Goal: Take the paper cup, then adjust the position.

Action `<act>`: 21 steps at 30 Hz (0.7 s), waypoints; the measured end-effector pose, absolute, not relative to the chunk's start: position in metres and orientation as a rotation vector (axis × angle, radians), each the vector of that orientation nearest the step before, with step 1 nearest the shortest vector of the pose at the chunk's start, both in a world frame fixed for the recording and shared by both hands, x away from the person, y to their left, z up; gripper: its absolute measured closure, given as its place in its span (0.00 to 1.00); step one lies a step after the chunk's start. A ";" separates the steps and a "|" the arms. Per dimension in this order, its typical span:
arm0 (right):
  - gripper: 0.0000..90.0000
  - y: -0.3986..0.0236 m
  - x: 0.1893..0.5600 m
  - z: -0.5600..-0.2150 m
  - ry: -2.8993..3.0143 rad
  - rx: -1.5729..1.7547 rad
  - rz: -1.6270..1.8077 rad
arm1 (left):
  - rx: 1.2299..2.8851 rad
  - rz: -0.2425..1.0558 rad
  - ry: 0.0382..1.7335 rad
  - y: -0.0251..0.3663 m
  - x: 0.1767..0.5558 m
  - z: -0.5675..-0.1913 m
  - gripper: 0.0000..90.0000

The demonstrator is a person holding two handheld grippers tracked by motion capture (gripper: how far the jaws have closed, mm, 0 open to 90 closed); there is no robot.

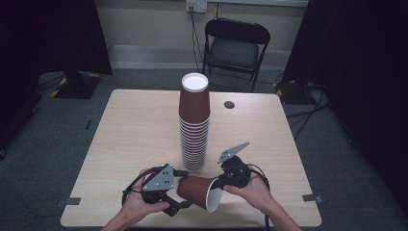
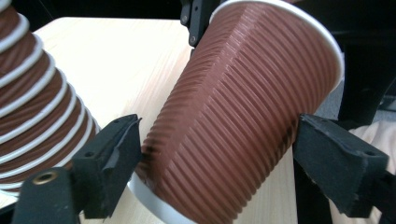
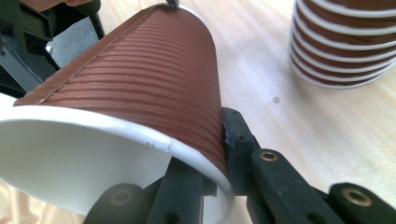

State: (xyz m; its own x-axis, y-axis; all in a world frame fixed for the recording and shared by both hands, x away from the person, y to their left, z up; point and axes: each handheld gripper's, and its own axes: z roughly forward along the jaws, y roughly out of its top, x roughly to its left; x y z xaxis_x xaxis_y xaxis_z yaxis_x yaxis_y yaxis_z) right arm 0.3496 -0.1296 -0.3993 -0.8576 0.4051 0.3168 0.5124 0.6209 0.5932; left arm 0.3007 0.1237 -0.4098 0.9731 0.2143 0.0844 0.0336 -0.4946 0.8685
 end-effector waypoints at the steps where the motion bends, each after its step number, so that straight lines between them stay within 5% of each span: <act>1: 0.96 -0.129 0.350 -0.399 -2.690 -0.761 -1.045 | 2.082 0.216 0.170 0.122 0.300 -0.410 0.17; 21: 0.96 -0.122 0.357 -0.396 -2.682 -0.735 -0.883 | 2.132 0.265 0.069 0.103 0.294 -0.418 0.10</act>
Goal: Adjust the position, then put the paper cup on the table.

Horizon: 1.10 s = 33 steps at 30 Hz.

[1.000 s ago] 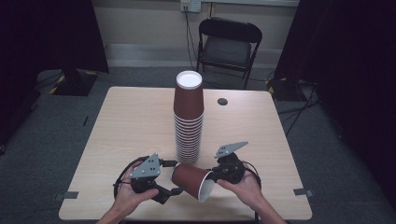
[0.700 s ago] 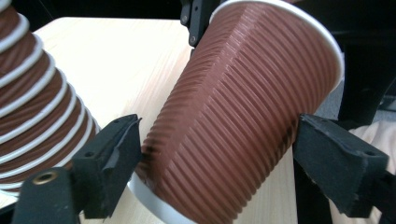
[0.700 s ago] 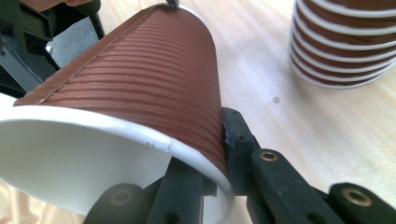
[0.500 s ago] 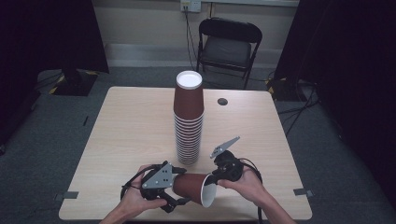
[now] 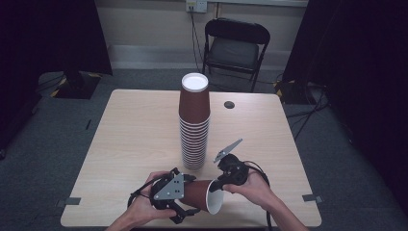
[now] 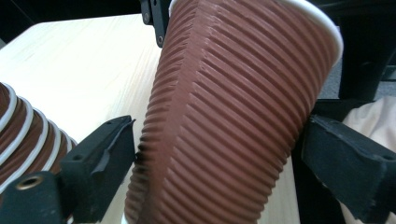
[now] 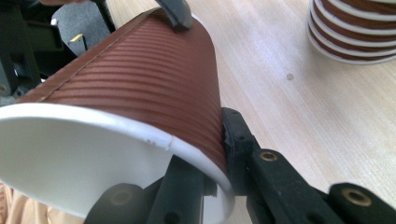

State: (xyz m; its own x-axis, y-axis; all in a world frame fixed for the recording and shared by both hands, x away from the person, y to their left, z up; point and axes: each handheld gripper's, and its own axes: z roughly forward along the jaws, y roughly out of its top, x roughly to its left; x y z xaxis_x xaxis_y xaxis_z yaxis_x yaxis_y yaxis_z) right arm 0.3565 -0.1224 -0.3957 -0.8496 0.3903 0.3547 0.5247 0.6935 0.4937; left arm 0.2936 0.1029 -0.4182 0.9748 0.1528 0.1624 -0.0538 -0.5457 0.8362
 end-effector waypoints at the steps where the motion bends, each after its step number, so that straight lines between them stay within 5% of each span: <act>1: 0.96 -0.121 0.357 -0.395 -2.681 -0.735 -0.878 | 2.128 0.262 0.060 0.101 0.293 -0.419 0.09; 24: 0.94 -0.109 0.358 -0.395 -2.637 -0.798 -0.844 | 2.113 0.434 -0.016 0.081 0.279 -0.416 0.09; 33: 0.78 -0.119 0.354 -0.389 -2.603 -0.860 -1.007 | 2.005 0.408 0.143 0.094 0.288 -0.415 0.09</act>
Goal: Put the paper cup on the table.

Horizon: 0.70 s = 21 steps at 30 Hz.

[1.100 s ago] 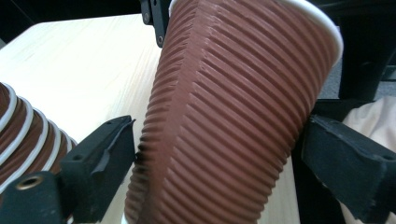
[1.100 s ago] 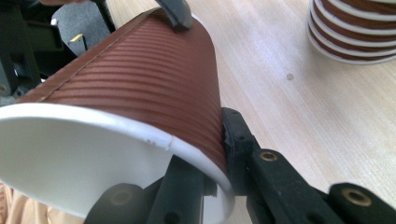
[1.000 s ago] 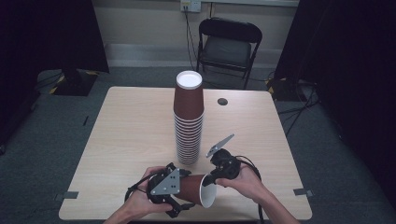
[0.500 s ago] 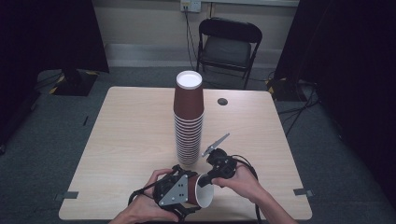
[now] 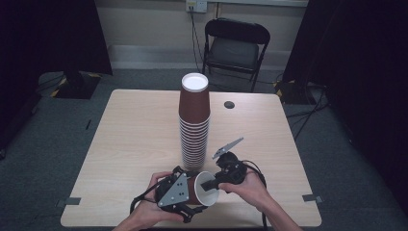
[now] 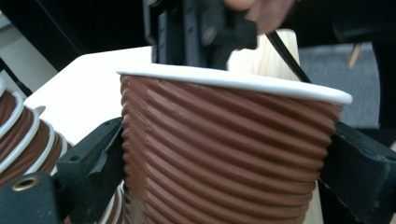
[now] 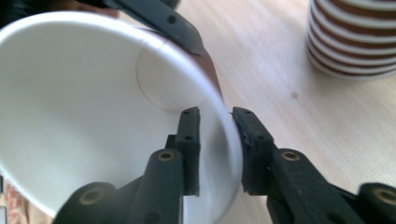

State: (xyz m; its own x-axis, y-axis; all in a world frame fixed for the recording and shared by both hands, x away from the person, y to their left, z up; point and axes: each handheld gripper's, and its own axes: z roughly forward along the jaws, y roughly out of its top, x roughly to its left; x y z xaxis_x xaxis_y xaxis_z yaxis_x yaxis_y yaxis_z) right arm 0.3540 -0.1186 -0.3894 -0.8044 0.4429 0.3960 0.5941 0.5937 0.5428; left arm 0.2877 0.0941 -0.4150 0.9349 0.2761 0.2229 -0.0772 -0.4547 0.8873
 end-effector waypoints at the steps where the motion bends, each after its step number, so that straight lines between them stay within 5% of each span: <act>1: 0.78 -0.120 0.354 -0.388 -2.597 -0.863 -1.040 | 2.000 0.406 0.161 0.095 0.289 -0.416 0.09; 8: 0.83 -0.130 0.349 -0.381 -2.561 -0.913 -1.258 | 1.904 0.335 0.291 0.104 0.294 -0.417 0.09; 12: 0.94 -0.132 0.351 -0.380 -2.526 -0.951 -1.313 | 1.915 0.388 0.270 0.103 0.292 -0.417 0.09; 21: 0.96 -0.124 0.351 -0.381 -2.531 -0.962 -1.243 | 1.964 0.482 0.185 0.097 0.285 -0.419 0.08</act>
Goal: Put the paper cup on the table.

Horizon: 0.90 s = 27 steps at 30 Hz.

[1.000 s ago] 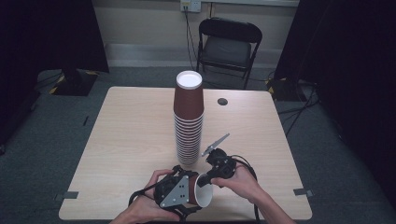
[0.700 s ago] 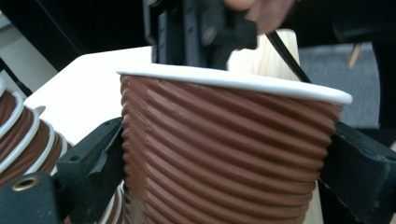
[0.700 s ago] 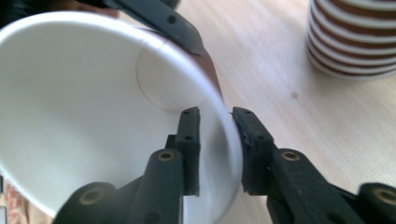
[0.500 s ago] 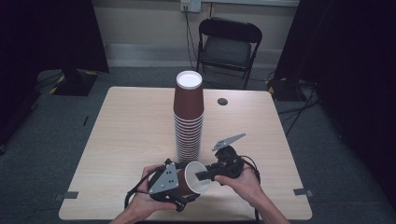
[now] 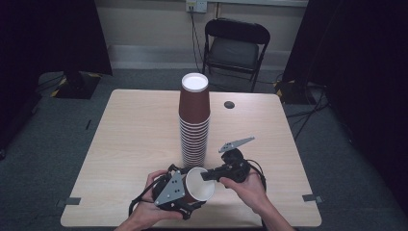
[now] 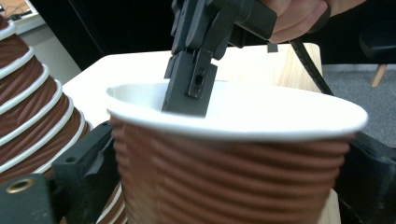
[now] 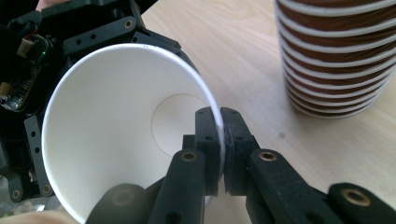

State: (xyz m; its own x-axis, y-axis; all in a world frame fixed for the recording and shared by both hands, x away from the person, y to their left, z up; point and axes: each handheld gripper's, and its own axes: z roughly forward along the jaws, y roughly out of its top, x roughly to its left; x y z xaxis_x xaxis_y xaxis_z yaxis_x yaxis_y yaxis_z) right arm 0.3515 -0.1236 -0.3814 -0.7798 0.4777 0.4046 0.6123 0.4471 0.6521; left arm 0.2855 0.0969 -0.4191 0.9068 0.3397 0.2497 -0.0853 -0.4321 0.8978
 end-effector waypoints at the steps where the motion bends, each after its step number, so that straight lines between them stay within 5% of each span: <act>1: 0.96 -0.123 0.351 -0.382 -2.530 -0.956 -1.240 | 1.959 0.480 0.185 0.096 0.285 -0.420 0.07; 14: 0.96 -0.114 0.350 -0.385 -2.517 -0.928 -1.224 | 1.985 0.523 0.169 0.094 0.283 -0.421 0.08; 27: 0.78 -0.131 0.350 -0.382 -2.442 -0.990 -1.381 | 1.936 0.475 0.300 0.106 0.291 -0.424 0.09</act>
